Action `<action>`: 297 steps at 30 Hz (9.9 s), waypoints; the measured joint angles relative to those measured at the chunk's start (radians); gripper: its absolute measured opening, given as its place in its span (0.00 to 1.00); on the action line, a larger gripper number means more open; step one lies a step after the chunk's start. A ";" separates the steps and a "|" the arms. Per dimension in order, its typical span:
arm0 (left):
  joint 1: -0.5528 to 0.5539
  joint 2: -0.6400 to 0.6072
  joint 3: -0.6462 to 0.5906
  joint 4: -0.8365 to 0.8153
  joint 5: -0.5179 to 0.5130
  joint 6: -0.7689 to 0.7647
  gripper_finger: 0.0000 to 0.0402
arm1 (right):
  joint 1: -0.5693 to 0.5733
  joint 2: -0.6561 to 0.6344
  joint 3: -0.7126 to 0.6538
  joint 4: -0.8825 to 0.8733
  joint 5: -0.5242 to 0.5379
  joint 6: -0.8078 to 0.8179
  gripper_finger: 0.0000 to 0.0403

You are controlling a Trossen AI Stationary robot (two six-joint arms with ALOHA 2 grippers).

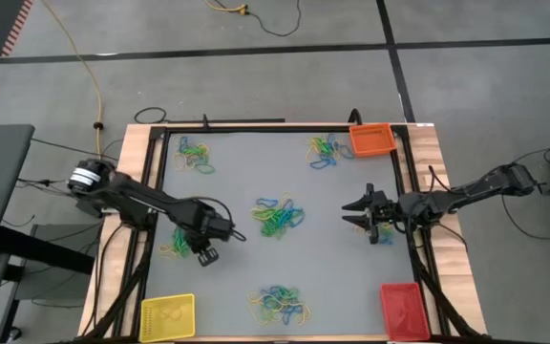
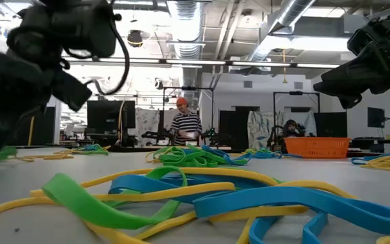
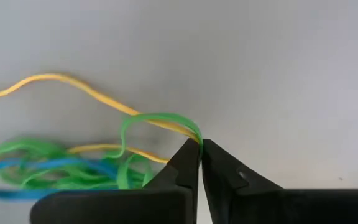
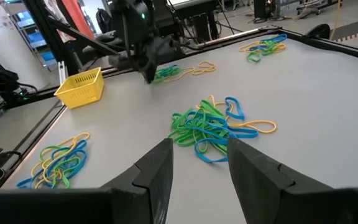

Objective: Sort rubber bands into baskets
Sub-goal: Put the yellow rubber band into the yellow bin

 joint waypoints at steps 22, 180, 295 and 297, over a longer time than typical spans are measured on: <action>0.007 -0.388 0.001 0.037 -0.518 -0.066 0.01 | 0.000 0.000 0.000 0.015 0.017 0.003 0.45; -0.689 -0.070 0.828 -0.465 -0.287 -0.481 0.00 | 0.001 0.000 0.000 -0.015 0.017 0.029 0.45; 0.481 -0.345 -0.186 0.027 -0.307 0.150 0.49 | 0.013 0.000 0.000 -0.049 0.050 0.063 0.45; 0.481 -0.337 -0.209 0.064 -0.326 0.131 0.49 | 0.007 0.000 0.000 -0.048 0.050 0.060 0.45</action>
